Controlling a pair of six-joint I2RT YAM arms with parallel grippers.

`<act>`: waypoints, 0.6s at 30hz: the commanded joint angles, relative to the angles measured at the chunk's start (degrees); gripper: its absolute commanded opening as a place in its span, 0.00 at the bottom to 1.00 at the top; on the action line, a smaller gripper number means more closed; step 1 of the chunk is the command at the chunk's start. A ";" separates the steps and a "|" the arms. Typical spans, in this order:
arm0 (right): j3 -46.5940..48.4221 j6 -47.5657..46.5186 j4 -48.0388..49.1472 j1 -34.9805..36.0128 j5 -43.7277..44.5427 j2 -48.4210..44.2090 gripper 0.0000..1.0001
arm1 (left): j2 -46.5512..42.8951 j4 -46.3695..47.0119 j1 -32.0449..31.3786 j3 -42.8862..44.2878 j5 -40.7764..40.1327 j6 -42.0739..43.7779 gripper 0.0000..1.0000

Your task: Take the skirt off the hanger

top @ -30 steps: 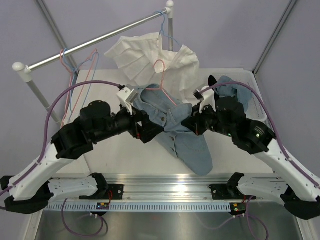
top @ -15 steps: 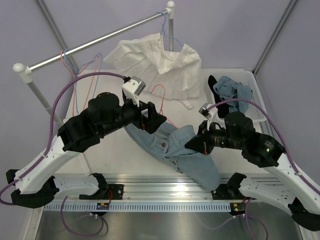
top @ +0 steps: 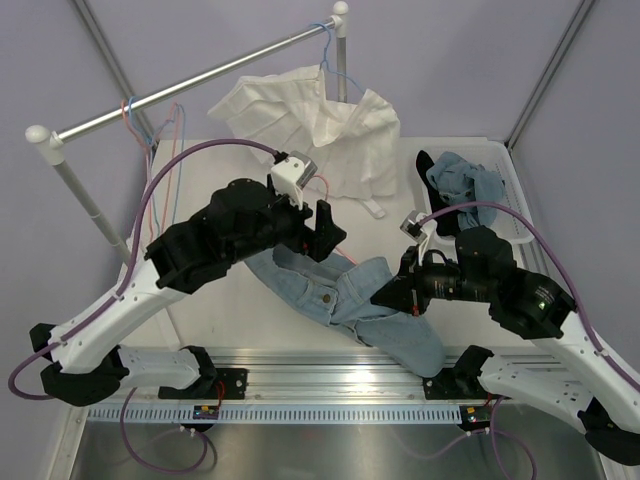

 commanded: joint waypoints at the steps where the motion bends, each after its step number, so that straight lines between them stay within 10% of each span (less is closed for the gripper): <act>1: 2.62 0.70 4.46 0.35 -2.77 -1.57 0.00 | 1.66 3.38 0.06 2.56 -1.10 1.04 0.86; 5: 2.53 0.53 4.11 0.44 -2.07 -2.10 0.00 | 3.15 4.52 0.06 2.56 -1.01 1.04 0.58; 6: 2.44 0.53 4.20 0.35 -1.89 -2.19 0.00 | 3.33 4.52 0.06 2.65 -0.84 0.78 0.41; 7: 2.53 0.62 4.20 0.35 -1.63 -2.45 0.00 | 3.59 4.35 0.06 2.57 -1.10 0.60 0.02; 11: 3.23 1.14 3.50 0.35 1.00 -3.07 0.00 | 3.60 4.35 0.06 2.13 -2.50 -0.02 0.00; 12: 3.58 1.49 3.06 0.44 2.31 -3.07 0.08 | 3.16 4.52 0.06 2.04 -3.29 -0.28 0.00; 15: 3.23 1.76 0.69 0.35 7.50 -3.07 0.77 | 2.54 4.35 0.06 3.00 -4.35 -0.54 0.00; 18: 0.96 2.37 0.24 0.35 10.67 -4.12 0.99 | 2.98 2.68 0.06 6.16 -5.23 -0.46 0.00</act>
